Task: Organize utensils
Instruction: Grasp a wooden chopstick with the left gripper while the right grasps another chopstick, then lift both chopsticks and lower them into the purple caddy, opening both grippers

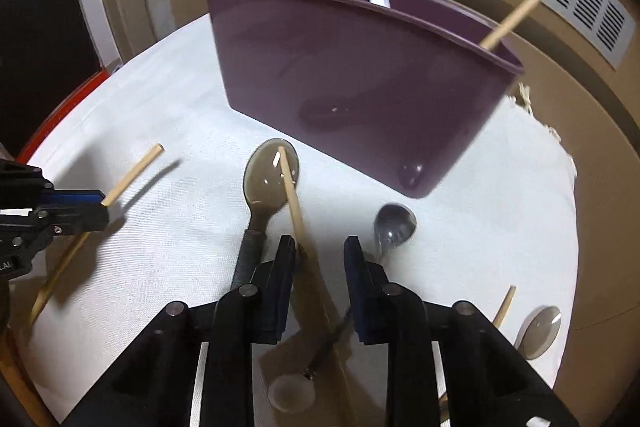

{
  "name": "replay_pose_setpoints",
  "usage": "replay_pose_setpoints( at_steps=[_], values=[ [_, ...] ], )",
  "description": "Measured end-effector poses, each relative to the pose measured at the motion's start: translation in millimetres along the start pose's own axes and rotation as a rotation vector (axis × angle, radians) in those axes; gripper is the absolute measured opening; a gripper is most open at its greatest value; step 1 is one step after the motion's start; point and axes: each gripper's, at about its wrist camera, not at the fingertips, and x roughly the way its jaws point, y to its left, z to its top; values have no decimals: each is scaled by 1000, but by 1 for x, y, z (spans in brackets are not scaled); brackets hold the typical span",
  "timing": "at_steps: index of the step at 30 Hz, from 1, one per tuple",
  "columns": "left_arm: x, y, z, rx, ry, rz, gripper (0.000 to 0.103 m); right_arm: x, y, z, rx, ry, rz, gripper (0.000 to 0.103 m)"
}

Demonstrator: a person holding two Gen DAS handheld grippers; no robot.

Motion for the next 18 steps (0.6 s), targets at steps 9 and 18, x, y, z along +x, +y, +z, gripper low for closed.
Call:
replay_pose_setpoints(
  at_steps=[9, 18],
  values=[
    [8, 3, -2, 5, 37, -4, 9, 8, 3, 3, 0, 28, 53, 16],
    [15, -5, 6, 60, 82, -20, 23, -14, 13, -11, 16, -24, 60, 10]
  ],
)
